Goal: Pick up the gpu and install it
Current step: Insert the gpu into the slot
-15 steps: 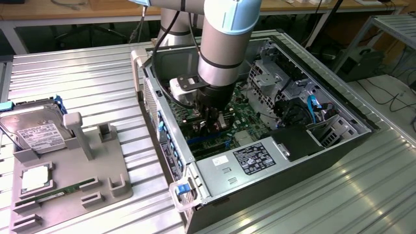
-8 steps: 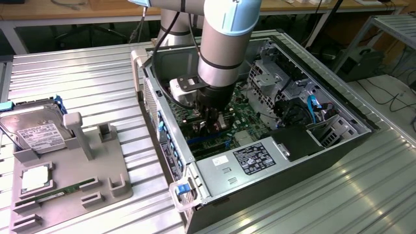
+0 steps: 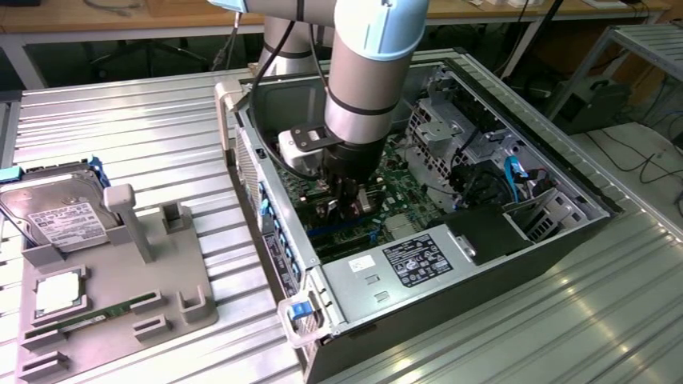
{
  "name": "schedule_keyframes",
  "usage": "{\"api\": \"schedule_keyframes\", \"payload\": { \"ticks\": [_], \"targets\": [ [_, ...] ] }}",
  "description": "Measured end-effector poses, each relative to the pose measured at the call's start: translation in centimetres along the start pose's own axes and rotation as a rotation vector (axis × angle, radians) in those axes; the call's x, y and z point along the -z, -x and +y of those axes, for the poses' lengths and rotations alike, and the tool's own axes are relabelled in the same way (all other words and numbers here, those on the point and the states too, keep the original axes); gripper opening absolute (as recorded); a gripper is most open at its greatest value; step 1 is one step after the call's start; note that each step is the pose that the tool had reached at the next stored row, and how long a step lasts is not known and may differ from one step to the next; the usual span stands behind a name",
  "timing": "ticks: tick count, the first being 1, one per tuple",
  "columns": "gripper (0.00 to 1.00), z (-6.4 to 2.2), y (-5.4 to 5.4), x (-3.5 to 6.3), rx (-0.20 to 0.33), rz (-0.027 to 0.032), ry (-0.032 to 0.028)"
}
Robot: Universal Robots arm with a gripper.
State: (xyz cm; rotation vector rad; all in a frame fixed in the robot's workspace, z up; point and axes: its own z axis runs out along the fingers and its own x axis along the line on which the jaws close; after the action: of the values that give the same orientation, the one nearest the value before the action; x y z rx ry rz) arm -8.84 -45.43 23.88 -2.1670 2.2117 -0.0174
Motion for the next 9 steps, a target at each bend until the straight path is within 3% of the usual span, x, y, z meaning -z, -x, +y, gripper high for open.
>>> {"api": "schedule_keyframes", "payload": {
  "ticks": [9],
  "targets": [
    [0.28, 0.01, 0.0, -0.06, 0.0, -0.0002, -0.0001]
  ]
}}
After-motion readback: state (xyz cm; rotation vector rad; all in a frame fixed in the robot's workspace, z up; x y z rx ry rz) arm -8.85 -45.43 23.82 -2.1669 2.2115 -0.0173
